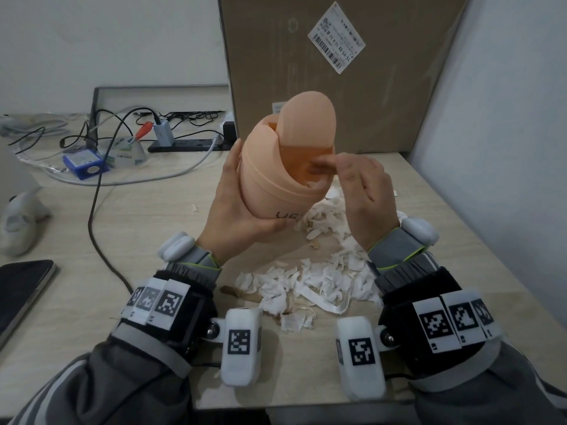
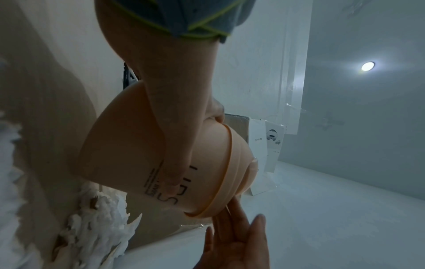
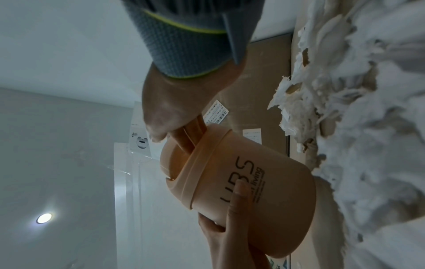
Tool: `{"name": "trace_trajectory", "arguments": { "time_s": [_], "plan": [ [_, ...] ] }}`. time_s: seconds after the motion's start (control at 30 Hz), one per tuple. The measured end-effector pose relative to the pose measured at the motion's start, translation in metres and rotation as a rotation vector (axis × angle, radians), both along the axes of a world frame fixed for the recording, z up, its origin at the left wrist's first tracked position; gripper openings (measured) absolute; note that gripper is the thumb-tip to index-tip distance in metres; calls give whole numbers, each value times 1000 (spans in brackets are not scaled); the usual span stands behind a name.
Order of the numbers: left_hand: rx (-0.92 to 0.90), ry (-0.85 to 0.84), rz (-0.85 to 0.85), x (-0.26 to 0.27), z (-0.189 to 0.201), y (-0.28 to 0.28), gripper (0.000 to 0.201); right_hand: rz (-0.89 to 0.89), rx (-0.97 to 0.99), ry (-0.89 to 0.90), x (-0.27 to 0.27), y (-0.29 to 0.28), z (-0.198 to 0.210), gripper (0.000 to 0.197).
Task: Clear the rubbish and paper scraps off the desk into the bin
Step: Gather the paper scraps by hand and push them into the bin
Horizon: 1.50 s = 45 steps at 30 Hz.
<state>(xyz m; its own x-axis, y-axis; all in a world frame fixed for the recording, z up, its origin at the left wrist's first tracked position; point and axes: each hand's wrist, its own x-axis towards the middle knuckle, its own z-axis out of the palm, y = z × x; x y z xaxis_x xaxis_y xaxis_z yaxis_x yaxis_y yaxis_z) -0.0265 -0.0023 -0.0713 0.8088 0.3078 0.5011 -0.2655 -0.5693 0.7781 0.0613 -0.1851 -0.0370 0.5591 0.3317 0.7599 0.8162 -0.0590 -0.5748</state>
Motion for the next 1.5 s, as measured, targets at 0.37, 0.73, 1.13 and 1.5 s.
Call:
{"name": "trace_trajectory", "arguments": {
  "time_s": [0.37,0.73,1.13,1.5],
  "plan": [
    [-104,-18,49,0,1,2,140,10,173,5,2,-4,-1,38],
    [-417,-203,464,-34,12,65,131,-123,274,219,23,-6,-17,43],
    [-324,-111,773,-55,-26,132,137,-92,254,335,24,-1,-23,39],
    [-194,-77,978,-49,-19,119,138,-117,222,375,25,-3,-24,43]
  ]
}}
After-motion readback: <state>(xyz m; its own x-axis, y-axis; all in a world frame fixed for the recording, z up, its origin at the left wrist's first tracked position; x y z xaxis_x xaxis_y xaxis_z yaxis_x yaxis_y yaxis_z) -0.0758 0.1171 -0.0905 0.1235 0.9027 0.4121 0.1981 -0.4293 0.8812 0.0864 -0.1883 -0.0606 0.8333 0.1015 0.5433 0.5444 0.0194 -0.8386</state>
